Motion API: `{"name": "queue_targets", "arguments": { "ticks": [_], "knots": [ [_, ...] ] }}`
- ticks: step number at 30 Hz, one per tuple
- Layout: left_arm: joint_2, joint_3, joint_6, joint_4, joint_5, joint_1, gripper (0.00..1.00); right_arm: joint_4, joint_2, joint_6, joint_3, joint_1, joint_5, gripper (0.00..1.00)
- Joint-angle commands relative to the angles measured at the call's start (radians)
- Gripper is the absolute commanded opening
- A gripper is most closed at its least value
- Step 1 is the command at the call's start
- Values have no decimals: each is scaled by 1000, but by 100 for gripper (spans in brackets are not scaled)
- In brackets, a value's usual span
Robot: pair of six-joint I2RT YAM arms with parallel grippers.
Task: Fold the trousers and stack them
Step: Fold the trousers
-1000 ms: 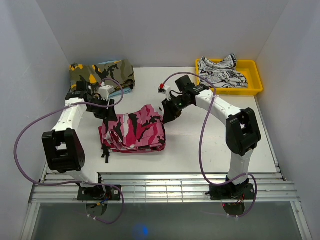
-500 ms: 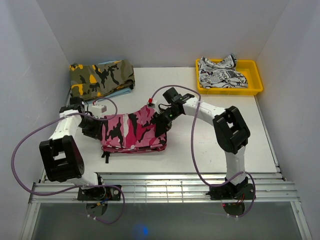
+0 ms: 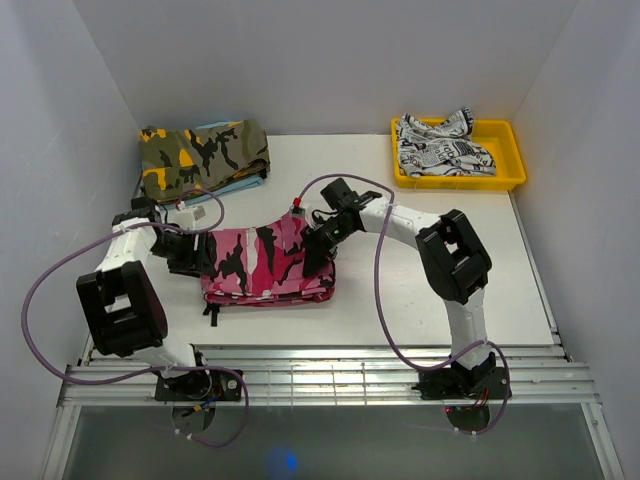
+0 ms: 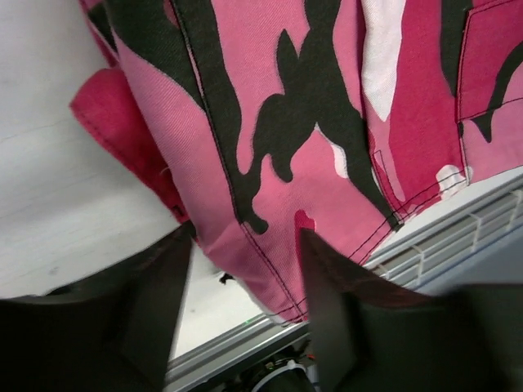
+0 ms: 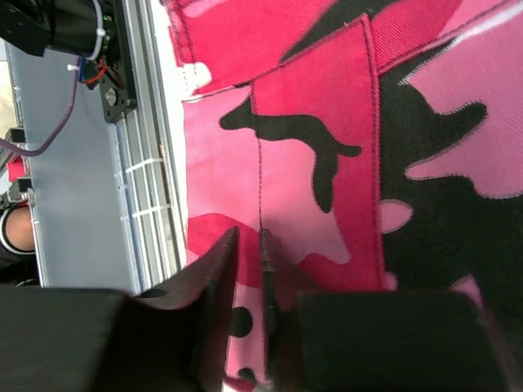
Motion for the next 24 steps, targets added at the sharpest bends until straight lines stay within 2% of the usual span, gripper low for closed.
{"name": "queue_targets", "arguments": {
  "ticks": [1, 4, 7, 11, 12, 14, 15, 18, 22, 24],
  "knots": [
    [40, 16, -65, -1, 86, 1, 61, 21, -106, -10, 49, -2, -31, 26],
    [53, 14, -103, 21, 29, 3, 52, 11, -161, -35, 35, -21, -18, 32],
    [57, 19, -111, 24, 20, 3, 45, -9, -189, -47, 24, -54, -17, 34],
    [51, 39, -120, 21, 14, 3, 20, -65, -195, -81, 12, -108, -11, 34],
    [47, 39, -121, 23, 3, 4, 19, -73, -197, -87, 9, -119, -12, 34],
    [42, 37, -131, 26, -44, 3, 22, -90, -197, -104, 7, -151, -17, 34],
    [37, 34, -129, 27, -56, 3, 35, -110, -198, -110, 9, -160, -18, 34],
    [39, 14, -129, 36, -73, 3, 47, -130, -204, -130, 6, -179, -23, 34],
    [66, 3, -128, 49, -70, 4, 44, -150, -203, -138, 12, -183, -32, 34],
    [73, 6, -111, 39, -17, 3, 34, -164, -195, -145, 21, -183, -46, 34]
  ]
}}
